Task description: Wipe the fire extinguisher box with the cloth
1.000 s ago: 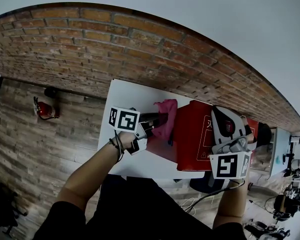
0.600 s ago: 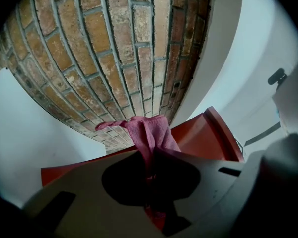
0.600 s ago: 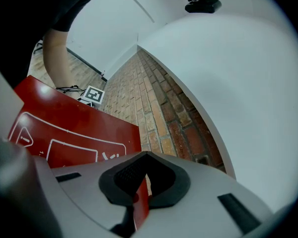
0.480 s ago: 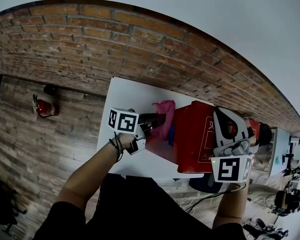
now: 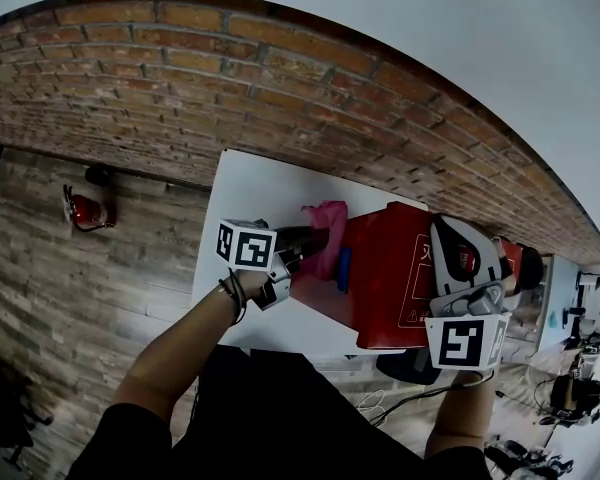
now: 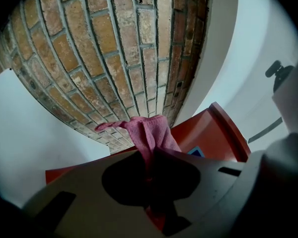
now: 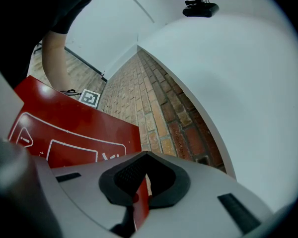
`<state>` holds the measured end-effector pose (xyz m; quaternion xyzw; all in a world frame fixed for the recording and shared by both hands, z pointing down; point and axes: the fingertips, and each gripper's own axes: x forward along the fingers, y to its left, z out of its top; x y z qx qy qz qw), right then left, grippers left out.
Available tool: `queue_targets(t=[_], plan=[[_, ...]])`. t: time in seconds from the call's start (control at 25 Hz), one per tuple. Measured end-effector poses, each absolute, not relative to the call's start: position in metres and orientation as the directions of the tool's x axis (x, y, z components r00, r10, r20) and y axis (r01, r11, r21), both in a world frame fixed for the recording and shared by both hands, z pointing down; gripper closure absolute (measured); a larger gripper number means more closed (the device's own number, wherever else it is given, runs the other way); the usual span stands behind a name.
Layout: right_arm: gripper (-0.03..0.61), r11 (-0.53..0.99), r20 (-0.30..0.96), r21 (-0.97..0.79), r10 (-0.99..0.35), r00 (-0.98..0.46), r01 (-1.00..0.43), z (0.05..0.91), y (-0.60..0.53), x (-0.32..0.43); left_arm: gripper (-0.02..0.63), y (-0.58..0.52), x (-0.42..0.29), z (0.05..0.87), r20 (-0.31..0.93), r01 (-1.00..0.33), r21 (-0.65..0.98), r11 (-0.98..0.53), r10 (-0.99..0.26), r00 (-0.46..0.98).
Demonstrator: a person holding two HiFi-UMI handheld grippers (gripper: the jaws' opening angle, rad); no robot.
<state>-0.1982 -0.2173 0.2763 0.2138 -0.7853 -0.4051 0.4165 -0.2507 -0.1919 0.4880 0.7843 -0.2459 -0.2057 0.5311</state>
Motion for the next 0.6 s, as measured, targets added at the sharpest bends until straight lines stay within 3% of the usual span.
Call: queue_targets(t=[0.6], plan=[[0.560, 0.590, 0.485, 0.807, -0.667, -0.565, -0.004, 0.279, -0.217, -0.198, 0.545, -0.192, -0.253, 0.519, -0.030, -0.231, 0.920, -0.318, -0.643, 0.765]])
